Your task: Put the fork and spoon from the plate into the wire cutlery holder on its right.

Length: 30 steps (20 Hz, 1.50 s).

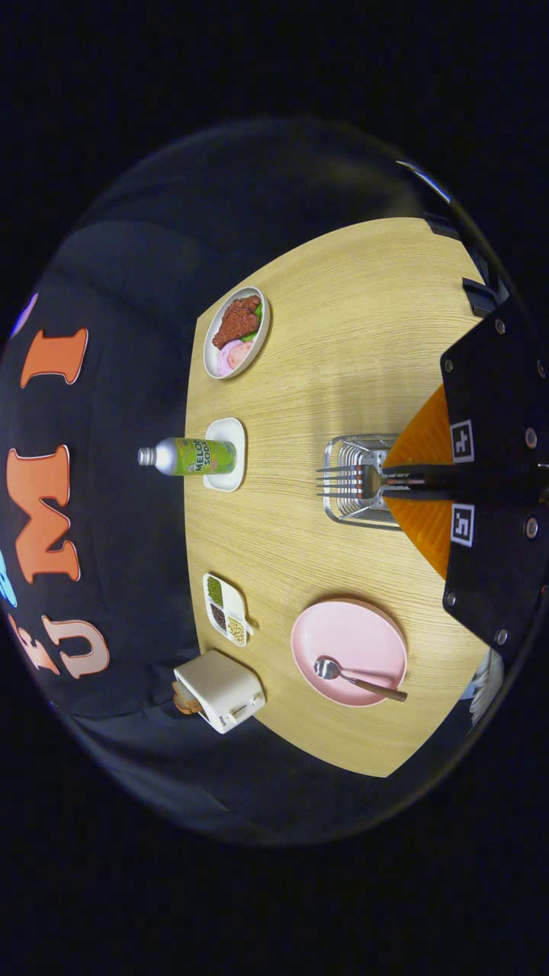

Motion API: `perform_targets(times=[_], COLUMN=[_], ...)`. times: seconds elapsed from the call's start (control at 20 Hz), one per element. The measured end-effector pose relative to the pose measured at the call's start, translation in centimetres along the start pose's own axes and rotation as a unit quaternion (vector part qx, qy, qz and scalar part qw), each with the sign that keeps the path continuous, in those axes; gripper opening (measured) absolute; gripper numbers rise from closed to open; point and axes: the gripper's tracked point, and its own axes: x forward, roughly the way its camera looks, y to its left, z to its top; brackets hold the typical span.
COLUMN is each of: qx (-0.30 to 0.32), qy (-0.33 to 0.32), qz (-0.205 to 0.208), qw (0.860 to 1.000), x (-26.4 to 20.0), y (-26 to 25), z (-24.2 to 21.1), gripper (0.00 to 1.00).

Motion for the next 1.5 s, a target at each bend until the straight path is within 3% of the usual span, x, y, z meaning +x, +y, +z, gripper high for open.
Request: perform_targets(times=[0.35, 0.85, 1.5], qx=[-0.011, -0.023, -0.02], qy=[0.062, 0.123, 0.166], qz=[0.008, 0.003, 0.025], qw=[0.998, 0.992, 0.986], x=[-0.4, 1.7, 1.5], y=[-0.2, -0.7, -0.2], z=[-2.1, -1.3, -2.0], gripper=[0.05, 0.05, 0.07])
